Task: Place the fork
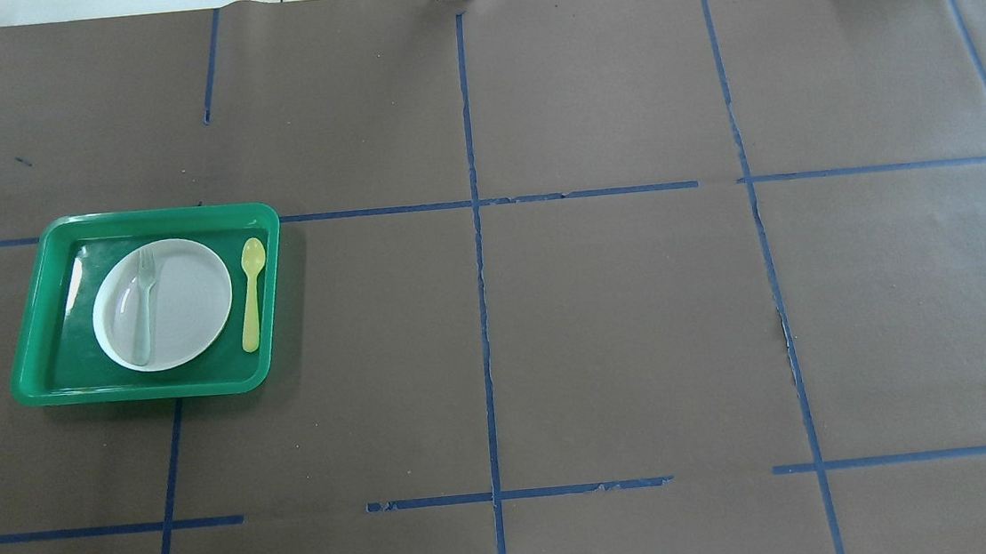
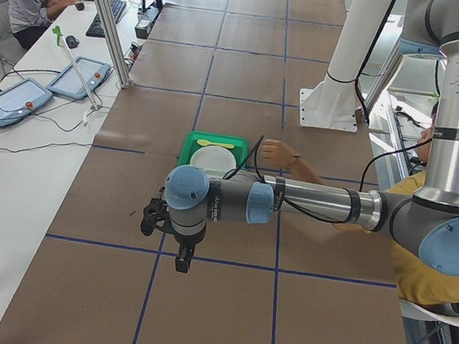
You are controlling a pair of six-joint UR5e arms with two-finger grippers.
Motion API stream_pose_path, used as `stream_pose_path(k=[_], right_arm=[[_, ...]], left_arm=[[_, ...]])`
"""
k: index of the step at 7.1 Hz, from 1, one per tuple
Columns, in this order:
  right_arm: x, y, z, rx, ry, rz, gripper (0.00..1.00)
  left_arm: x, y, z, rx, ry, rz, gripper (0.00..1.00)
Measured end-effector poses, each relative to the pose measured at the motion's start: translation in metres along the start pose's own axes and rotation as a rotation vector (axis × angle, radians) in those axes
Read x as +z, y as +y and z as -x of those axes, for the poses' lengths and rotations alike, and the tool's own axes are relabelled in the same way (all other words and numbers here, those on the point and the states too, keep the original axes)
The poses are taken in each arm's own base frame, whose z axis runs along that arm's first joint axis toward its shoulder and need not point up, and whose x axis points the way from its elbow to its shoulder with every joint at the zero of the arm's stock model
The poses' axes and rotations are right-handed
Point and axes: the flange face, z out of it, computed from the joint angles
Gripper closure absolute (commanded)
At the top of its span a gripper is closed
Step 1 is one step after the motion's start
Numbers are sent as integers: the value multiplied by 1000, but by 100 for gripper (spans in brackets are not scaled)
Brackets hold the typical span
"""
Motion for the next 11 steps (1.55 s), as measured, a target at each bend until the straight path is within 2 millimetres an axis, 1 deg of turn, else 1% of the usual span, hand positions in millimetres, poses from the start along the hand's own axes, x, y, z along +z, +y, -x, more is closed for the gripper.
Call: stream_pose_path(k=[3,5,7,8,9,10,11], right_arm=[[0,0,0,0,0,0,0],[0,0,0,-1,0,0,0],[0,0,0,0,0,0,0],[0,0,0,0,0,0,0],[0,0,0,0,0,0,0],[0,0,0,0,0,0,0],[0,0,0,-1,0,0,0]], left_arm=[[1,3,0,2,-2,1,0],[-3,0,-3,1,-4,-4,0],[-10,-2,-13,34,-12,-32,0],[-12,-5,-22,54,-7,-54,0],[-11,-12,-49,54,19,-62,0],[-4,-21,-95,48,49,-54,0],[8,-33,-148,40,80,-54,0]])
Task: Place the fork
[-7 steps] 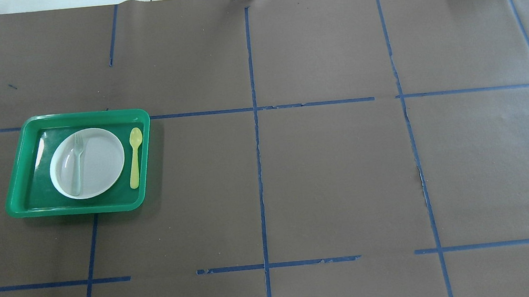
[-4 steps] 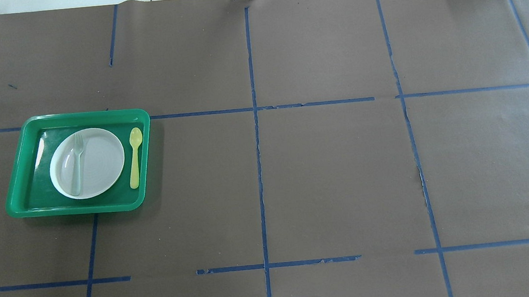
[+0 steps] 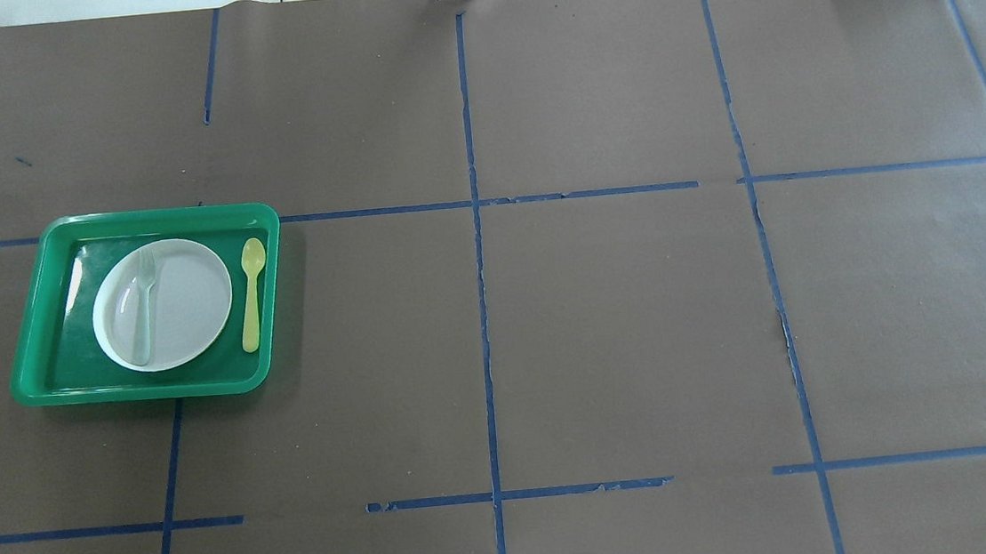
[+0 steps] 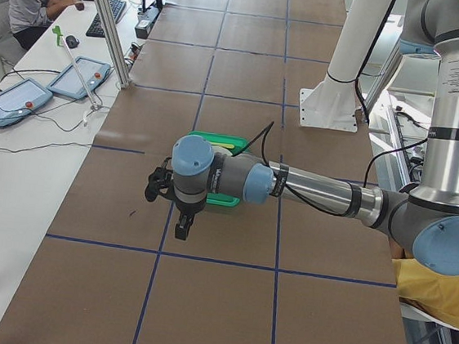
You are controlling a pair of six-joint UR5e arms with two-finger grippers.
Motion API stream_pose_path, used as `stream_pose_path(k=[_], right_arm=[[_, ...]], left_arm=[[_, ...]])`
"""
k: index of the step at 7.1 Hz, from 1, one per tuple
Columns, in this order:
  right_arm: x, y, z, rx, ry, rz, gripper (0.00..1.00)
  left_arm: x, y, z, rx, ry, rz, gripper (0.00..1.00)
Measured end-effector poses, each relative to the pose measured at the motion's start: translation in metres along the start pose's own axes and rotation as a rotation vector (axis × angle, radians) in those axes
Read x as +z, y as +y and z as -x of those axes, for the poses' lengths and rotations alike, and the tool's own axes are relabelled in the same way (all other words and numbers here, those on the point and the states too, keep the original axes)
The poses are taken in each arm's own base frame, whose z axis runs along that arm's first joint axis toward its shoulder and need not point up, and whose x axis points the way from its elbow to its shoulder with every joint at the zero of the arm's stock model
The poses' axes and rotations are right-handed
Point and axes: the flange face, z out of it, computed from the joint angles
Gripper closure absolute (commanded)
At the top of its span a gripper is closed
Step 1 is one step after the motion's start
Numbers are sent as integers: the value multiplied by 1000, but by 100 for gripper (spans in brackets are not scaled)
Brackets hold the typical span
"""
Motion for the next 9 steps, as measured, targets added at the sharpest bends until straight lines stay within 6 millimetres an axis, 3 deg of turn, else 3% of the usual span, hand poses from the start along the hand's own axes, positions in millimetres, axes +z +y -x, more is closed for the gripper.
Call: stream_pose_path(k=[2,4,7,9], right_arm=[[0,0,0,0,0,0,0],[0,0,0,0,0,0,0],[0,0,0,0,0,0,0],[0,0,0,0,0,0,0]], left_arm=[[54,-18,-96,-35,68,5,0],[117,-40,-157,-92,42,31,2],[186,-45,-209,-143,-13,85,10],[216,-34,-226,-152,-28,131,16]])
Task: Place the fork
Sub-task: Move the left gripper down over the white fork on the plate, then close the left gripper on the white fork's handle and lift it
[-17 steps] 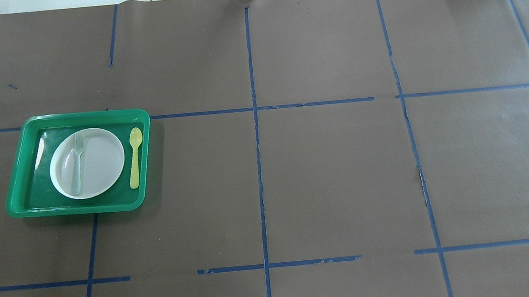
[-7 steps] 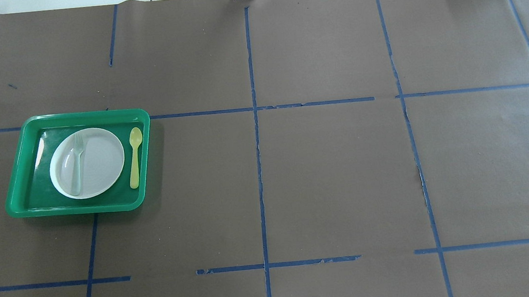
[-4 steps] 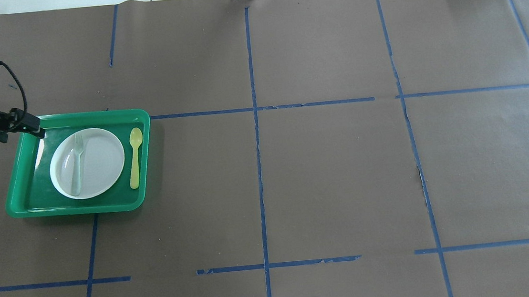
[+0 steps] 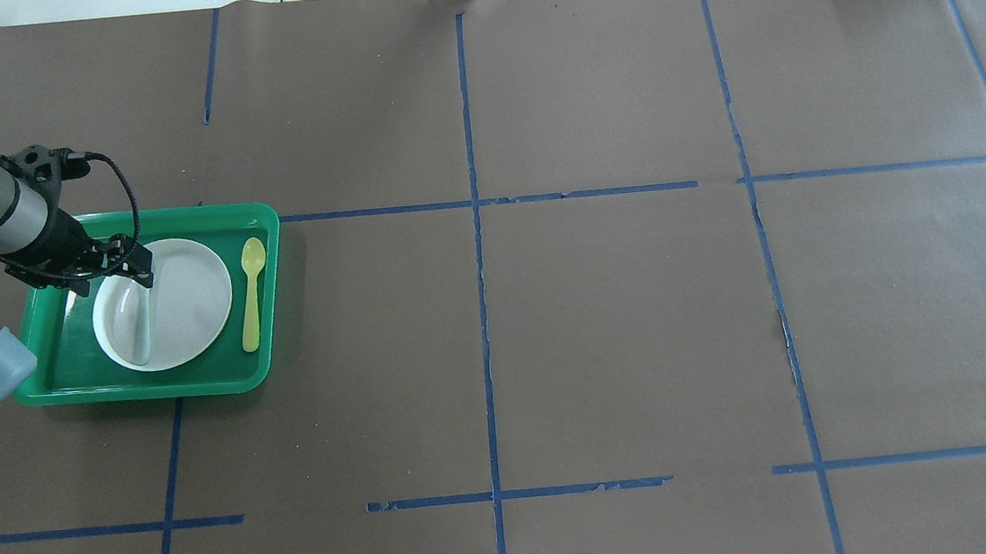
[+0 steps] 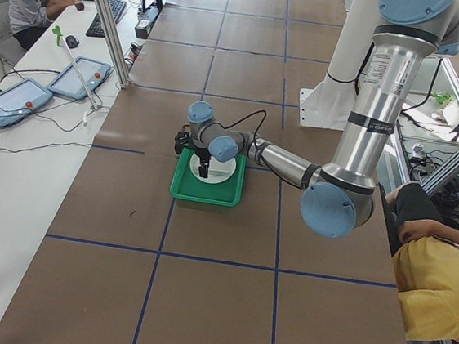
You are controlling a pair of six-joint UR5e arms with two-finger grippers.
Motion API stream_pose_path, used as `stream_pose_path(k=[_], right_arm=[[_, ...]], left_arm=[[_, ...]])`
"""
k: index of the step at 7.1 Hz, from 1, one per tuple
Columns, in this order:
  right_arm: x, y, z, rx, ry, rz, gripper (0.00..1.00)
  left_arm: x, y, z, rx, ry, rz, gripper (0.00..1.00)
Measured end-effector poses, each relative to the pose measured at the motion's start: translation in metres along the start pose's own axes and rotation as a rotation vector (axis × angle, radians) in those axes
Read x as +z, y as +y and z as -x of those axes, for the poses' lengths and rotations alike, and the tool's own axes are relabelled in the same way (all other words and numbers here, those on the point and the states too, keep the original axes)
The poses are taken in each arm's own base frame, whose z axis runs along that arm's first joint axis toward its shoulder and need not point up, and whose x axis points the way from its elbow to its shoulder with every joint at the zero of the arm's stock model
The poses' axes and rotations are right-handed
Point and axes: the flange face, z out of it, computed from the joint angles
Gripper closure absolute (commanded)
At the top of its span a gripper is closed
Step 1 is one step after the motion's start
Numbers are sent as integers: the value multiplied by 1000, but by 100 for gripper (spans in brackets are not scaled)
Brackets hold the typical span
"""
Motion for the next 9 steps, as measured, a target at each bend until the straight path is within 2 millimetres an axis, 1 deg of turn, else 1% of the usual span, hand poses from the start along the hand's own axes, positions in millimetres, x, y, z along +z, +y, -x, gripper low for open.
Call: stream_pose_path(k=[1,2,5,6,8,9], right_arm=[[0,0,0,0,0,0,0],[0,0,0,0,0,0,0],[0,0,0,0,0,0,0],[0,0,0,0,0,0,0],[0,0,0,0,0,0,0],[0,0,0,0,0,0,0]], left_arm=[[10,5,-7,10,-9,9,23],[16,7,-11,18,-20,7,32],[21,8,-12,25,-30,7,38],[23,8,-10,26,-32,9,47],[24,8,-10,30,-33,10,100],[25,8,-10,31,-33,10,100]])
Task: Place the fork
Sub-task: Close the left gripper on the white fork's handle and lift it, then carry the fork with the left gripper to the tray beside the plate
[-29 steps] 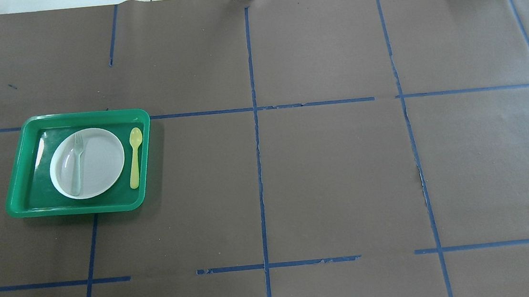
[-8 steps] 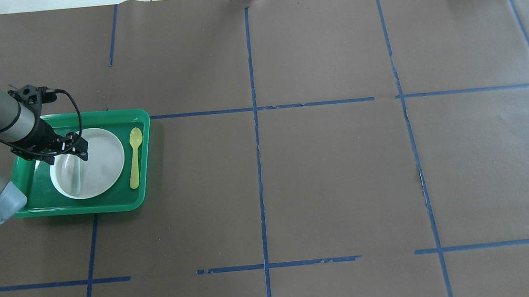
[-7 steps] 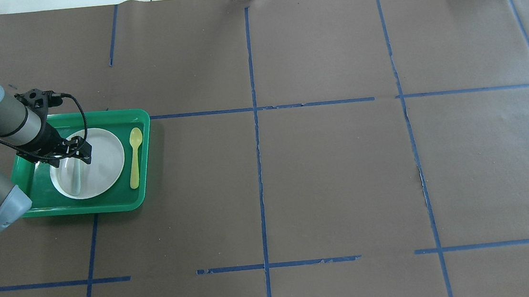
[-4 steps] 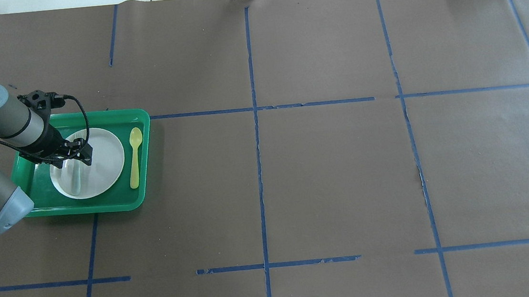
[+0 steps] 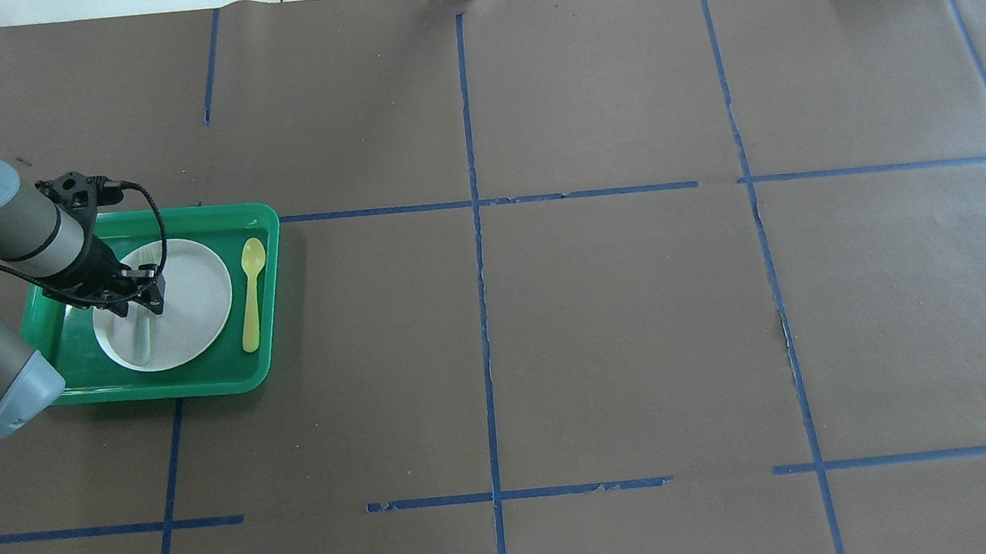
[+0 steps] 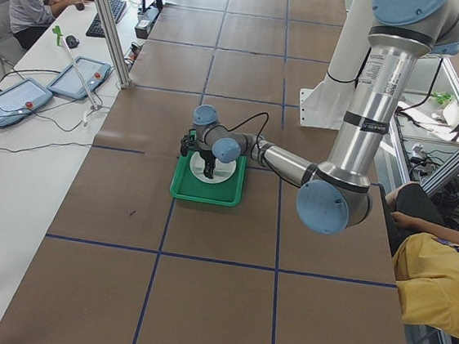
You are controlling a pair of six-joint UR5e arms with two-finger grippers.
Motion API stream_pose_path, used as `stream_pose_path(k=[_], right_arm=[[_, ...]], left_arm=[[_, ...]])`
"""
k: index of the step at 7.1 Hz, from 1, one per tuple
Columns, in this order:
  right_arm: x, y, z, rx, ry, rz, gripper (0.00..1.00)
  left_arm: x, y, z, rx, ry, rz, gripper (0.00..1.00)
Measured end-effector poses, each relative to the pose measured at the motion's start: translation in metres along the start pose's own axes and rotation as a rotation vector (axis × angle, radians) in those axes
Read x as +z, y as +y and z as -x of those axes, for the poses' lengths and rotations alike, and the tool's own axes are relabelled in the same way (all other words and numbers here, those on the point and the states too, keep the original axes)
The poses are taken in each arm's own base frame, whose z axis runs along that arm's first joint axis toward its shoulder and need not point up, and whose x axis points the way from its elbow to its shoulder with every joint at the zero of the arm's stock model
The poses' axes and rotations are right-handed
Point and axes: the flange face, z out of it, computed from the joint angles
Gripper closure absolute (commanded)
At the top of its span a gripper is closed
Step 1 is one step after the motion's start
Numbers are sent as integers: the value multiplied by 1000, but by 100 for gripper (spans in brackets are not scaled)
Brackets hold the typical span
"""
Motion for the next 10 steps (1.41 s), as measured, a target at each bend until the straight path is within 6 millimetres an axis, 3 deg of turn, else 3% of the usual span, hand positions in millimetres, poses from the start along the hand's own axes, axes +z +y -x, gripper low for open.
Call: stream_pose_path(k=[4,6,7,8,9,10], right_arm=[[0,0,0,0,0,0,0],[0,0,0,0,0,0,0],[0,0,0,0,0,0,0],[0,0,0,0,0,0,0],[0,0,0,0,0,0,0],[0,0,0,-1,0,0,0]], left_arm=[[-3,1,-3,2,5,-2,100],[-40,3,-1,18,35,-49,100],[-62,2,23,33,33,-83,100],[-72,2,55,67,11,-97,100],[-69,2,82,91,-17,-90,100],[-61,-1,95,79,-33,-77,100]])
